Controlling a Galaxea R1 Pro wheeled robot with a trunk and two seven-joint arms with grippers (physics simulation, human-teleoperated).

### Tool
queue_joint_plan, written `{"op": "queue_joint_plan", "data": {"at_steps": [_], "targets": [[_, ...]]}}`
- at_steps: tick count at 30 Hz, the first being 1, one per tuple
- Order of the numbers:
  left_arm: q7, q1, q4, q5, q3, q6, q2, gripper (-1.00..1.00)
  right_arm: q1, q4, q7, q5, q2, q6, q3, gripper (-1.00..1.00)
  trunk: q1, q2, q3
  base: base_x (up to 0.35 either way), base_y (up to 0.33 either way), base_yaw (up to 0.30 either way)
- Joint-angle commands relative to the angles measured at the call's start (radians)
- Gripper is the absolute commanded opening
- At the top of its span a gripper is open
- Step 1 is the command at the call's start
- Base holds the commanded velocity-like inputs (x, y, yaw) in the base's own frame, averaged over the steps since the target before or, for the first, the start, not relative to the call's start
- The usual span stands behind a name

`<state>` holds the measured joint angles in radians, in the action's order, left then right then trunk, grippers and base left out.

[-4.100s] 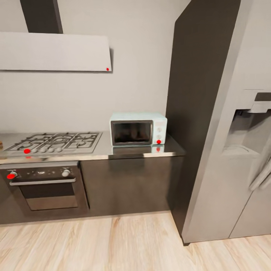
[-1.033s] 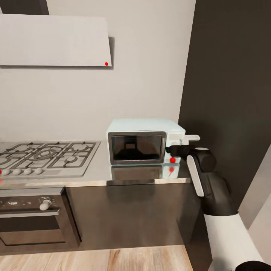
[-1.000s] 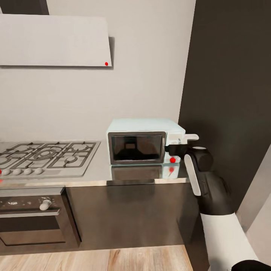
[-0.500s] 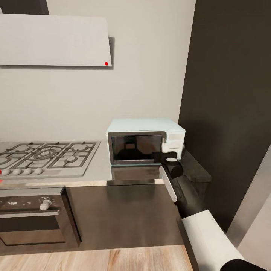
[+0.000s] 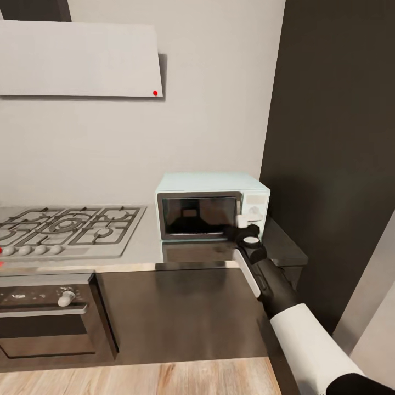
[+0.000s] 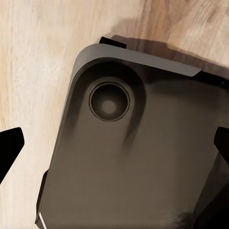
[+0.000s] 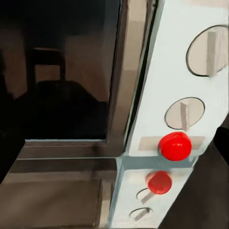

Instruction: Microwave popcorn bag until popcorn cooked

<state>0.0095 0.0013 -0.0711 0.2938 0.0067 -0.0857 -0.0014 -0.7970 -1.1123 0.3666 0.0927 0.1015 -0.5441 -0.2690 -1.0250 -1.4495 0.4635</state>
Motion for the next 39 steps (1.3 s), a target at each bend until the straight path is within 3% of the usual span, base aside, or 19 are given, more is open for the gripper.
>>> {"op": "queue_joint_plan", "data": {"at_steps": [1, 10, 31, 36, 39], "targets": [[0.001, 0.0, -0.001, 0.003, 0.0, -0.002, 0.0, 1.0, -0.001, 0.003, 0.007, 0.01, -0.004, 0.007, -0.002, 1.0, 0.0, -0.001, 0.001, 0.0, 0.0, 0.0], [0.001, 0.0, -0.001, 0.004, 0.001, -0.002, 0.0, 1.0, -0.002, -0.003, -0.032, 0.011, -0.007, 0.026, -0.002, 1.0, 0.0, -0.001, 0.001, 0.0, 0.0, 0.0], [0.001, 0.0, -0.001, 0.004, 0.001, -0.002, 0.0, 1.0, -0.002, 0.003, -0.032, 0.01, -0.021, 0.06, 0.015, 1.0, 0.0, -0.001, 0.001, 0.047, 0.0, 0.0], [0.001, 0.0, -0.001, 0.004, 0.001, -0.002, 0.0, 1.0, -0.002, 0.008, -0.032, 0.01, -0.023, 0.149, 0.019, 1.0, 0.0, -0.001, 0.001, 0.0, 0.0, 0.0], [0.001, 0.0, -0.002, 0.004, 0.001, -0.002, 0.0, 1.0, -0.002, 0.01, -0.032, 0.01, -0.023, 0.157, 0.019, 1.0, 0.0, -0.001, 0.001, 0.0, 0.0, 0.0]]}}
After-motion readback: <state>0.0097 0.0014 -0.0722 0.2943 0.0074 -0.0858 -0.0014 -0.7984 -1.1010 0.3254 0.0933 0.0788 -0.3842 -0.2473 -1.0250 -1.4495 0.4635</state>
